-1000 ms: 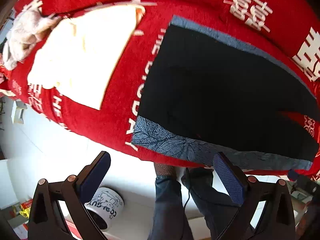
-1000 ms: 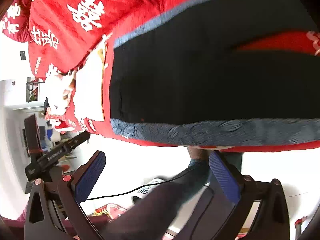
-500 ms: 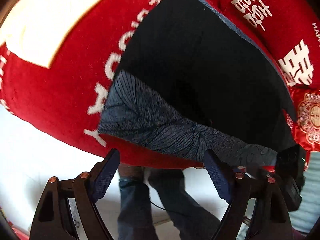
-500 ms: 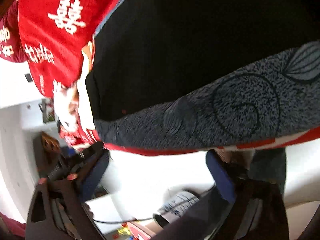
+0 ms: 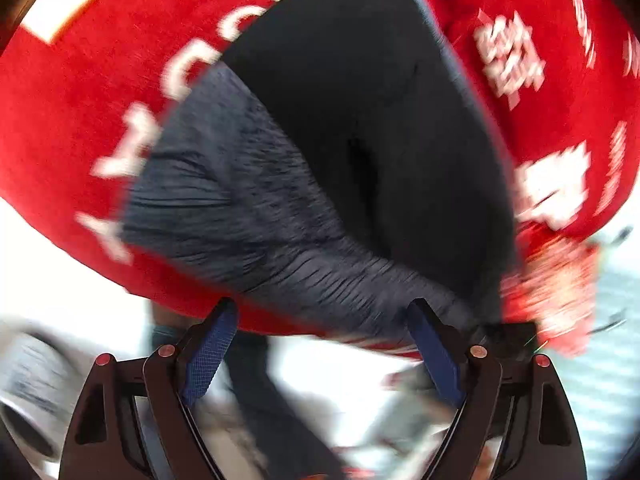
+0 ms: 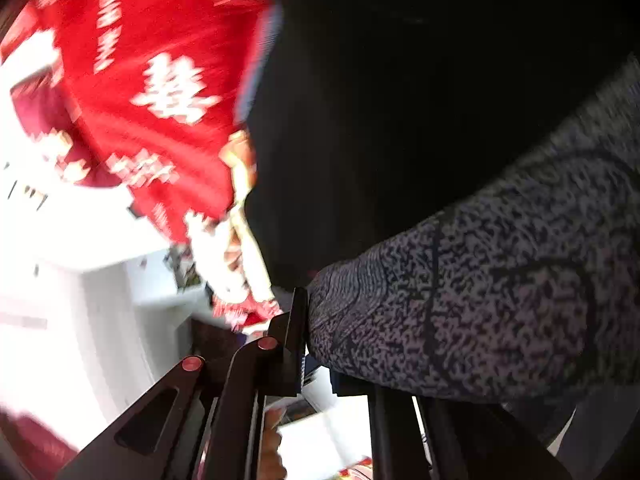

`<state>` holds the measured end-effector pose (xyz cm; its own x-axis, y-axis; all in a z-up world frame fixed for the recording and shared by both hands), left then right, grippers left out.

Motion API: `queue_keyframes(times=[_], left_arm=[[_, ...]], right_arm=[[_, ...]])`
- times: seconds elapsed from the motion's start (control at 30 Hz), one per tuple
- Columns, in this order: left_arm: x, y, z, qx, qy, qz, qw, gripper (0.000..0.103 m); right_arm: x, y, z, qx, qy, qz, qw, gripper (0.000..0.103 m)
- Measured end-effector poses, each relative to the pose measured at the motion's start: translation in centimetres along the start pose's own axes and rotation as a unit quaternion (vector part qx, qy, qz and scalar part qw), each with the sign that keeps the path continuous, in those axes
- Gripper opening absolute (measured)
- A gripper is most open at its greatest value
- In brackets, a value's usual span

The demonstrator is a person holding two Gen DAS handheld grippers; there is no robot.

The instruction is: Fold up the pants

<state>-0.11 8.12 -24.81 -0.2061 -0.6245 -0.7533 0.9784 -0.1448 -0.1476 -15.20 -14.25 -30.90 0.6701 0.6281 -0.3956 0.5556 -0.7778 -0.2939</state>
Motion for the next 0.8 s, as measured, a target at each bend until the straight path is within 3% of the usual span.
queue_keyframes(times=[0.1, 0.13, 0.17, 0.2, 0.3, 0.43, 0.47, 0.57, 0.73, 0.8], left_arm=[[0.8, 1.5, 1.0, -0.015, -0.006, 0.014, 0.9998, 0.087], [1.3, 2.2, 1.3, -0.023, -0.011, 0.021, 0.9995, 0.083], [1.5, 2.5, 1.5, -0.024, -0.004, 0.027, 0.9993, 0.054], [1.9, 2.8, 1.8, -0.017, 0.001, 0.022, 0.9996, 0.036], [1.9, 3.1, 3.3, 0.019, 0.006, 0.024, 0.9995, 0.033], [1.0, 3.0, 4.3, 0.071, 0.014, 0.016, 0.9972, 0.033], [1.0, 3.2, 4.5, 0.08, 0.017, 0.008, 0.9966, 0.033], [1.1, 3.5, 5.1, 0.098, 0.023, -0.006, 0.9949, 0.033], [0.9, 3.0, 4.9, 0.126, 0.043, -0.021, 0.9909, 0.033], [0.9, 2.9, 4.6, 0.131, 0.059, -0.024, 0.9893, 0.033]], right_arm=[[-0.8, -0.4, -2.0, -0.039, -0.001, -0.023, 0.999, 0.009], [-1.0, -0.5, -2.3, -0.045, -0.006, -0.031, 0.998, 0.009], [-1.0, -0.4, -2.3, -0.049, -0.01, -0.035, 0.998, 0.009], [-1.2, -0.4, -2.2, -0.054, -0.016, -0.039, 0.998, 0.009], [-2.3, -0.2, -0.8, -0.038, -0.026, -0.028, 0.999, 0.014], [-4.4, 0.0, 2.8, 0.002, -0.047, 0.014, 0.999, 0.054], [-4.6, -0.2, 3.2, 0.015, -0.05, 0.025, 0.998, 0.055], [-6.7, -0.1, 5.4, 0.054, -0.042, 0.064, 0.996, 0.055], [-10.4, 0.1, 8.2, 0.122, 0.041, 0.146, 0.981, 0.052], [-11.2, 0.1, 9.2, 0.171, 0.069, 0.169, 0.968, 0.019]])
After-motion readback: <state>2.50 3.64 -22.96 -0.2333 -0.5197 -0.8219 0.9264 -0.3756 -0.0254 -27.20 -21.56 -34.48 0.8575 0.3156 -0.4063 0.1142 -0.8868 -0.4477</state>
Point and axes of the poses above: each gripper's, at about its wrist camera, not at the fingertips, and x roughly the way its jaws point, z to its right, y to its top, the point moved 2 cm from there along x, roughly the way its jaws point, and after that the axes turned 4 degrees about x, right-handed, at the moved point
